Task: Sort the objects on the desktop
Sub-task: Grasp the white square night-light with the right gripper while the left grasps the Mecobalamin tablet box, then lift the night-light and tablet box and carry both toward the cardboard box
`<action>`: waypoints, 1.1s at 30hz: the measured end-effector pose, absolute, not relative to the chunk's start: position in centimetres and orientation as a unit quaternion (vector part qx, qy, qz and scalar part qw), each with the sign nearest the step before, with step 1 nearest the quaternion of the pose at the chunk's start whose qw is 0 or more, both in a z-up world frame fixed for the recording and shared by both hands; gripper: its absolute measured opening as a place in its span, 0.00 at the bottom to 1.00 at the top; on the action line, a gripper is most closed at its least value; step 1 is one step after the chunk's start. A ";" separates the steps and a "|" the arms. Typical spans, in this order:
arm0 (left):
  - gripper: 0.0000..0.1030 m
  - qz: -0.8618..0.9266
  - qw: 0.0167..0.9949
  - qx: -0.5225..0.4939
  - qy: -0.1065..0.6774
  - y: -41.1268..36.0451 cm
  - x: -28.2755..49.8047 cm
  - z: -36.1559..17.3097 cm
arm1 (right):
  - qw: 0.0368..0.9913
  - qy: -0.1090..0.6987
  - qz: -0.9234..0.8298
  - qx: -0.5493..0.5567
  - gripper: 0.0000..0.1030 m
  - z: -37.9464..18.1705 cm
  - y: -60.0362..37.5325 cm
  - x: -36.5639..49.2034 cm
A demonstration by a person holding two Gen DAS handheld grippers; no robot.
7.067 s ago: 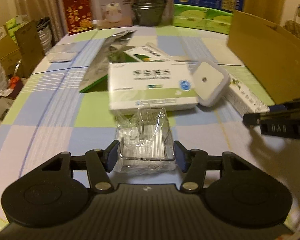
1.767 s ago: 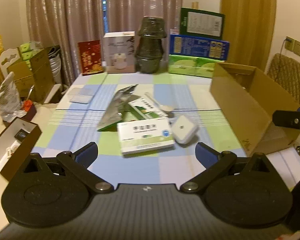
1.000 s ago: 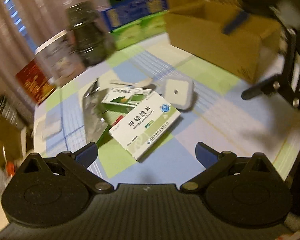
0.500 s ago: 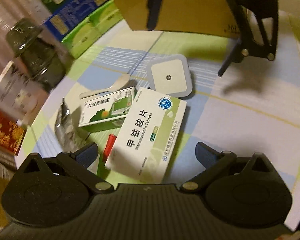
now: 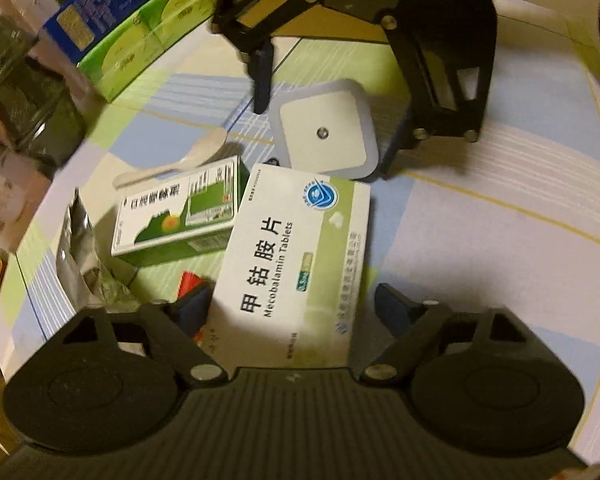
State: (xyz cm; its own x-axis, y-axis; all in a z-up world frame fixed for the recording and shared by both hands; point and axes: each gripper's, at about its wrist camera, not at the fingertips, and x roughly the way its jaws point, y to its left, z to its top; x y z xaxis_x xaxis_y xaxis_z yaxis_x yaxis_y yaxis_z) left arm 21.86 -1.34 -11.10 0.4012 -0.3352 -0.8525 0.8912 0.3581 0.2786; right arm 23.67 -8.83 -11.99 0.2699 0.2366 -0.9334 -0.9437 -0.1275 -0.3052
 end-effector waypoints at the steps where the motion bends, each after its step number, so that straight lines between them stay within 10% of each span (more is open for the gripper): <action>1: 0.73 -0.412 0.746 0.376 0.363 -1.2 21.9 -11.1 | 0.582 0.327 0.509 -0.543 0.74 -11.9 -8.9 23.8; 20: 0.66 -0.328 0.798 0.269 0.428 -3.1 16.3 -9.2 | 0.803 0.490 0.283 -0.185 0.74 -8.1 -15.5 17.2; 33: 0.70 -0.299 0.854 0.153 0.398 -2.5 12.3 -10.0 | 0.853 0.418 0.289 -0.118 0.79 -10.1 -19.7 11.7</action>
